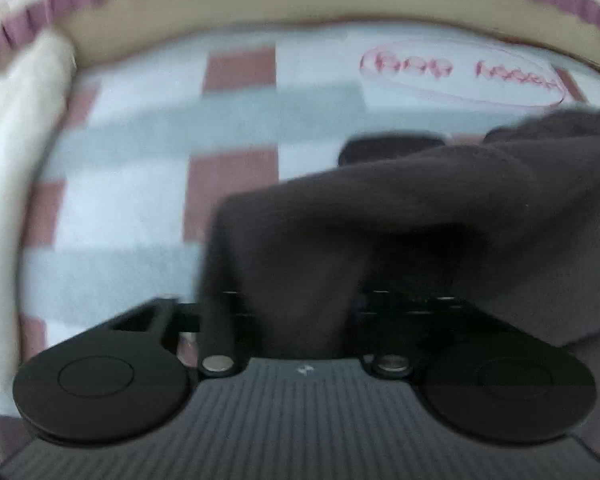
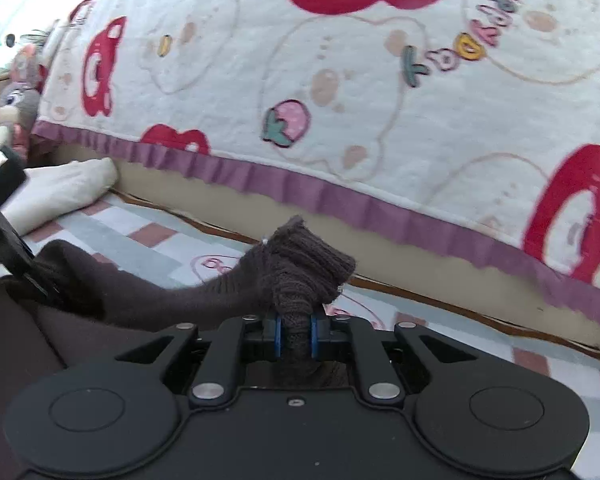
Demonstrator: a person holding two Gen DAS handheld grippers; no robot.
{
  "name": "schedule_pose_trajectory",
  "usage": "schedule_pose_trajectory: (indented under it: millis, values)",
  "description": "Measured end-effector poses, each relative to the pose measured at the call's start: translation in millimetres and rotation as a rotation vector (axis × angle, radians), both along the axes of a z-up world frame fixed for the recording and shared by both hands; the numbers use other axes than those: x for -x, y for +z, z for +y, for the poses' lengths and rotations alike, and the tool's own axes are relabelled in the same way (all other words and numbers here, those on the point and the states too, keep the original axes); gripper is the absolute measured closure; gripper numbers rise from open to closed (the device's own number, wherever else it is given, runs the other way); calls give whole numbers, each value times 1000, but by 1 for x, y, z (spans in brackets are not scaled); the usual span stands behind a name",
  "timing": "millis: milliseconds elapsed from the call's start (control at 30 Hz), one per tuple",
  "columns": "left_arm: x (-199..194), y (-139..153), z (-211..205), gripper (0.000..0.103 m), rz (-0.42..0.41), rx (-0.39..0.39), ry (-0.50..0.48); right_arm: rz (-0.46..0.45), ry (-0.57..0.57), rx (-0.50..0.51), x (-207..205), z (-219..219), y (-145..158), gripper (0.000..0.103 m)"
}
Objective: Fold clothes
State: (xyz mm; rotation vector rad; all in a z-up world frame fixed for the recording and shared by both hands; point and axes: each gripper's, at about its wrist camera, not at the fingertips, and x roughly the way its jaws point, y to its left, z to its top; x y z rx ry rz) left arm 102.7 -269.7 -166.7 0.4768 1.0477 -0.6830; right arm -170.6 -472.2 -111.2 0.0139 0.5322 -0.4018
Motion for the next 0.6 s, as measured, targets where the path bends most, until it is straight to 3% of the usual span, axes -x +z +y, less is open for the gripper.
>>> schedule_pose_trajectory:
  millis: [100,300,400,467,500,600]
  values:
    - [13,36,8,84,-122,105,3,-40,-64,26,16,-3,14,90]
    - [53,148,-12,86,-566,259,-134,-224,-188,39,55,-14,68,90]
    - [68,207,-39,78,-782,307,-204,-309,-242,-59,81,-28,94,90]
    - [75,223,-58,51,-808,372,-260,-295,-305,-43,89,-35,95,90]
    - [77,230,-69,26,-814,391,-289,-250,-352,8,87,-39,87,90]
    - [72,194,-105,24,-729,225,-321,-94,-493,95,79,-63,40,90]
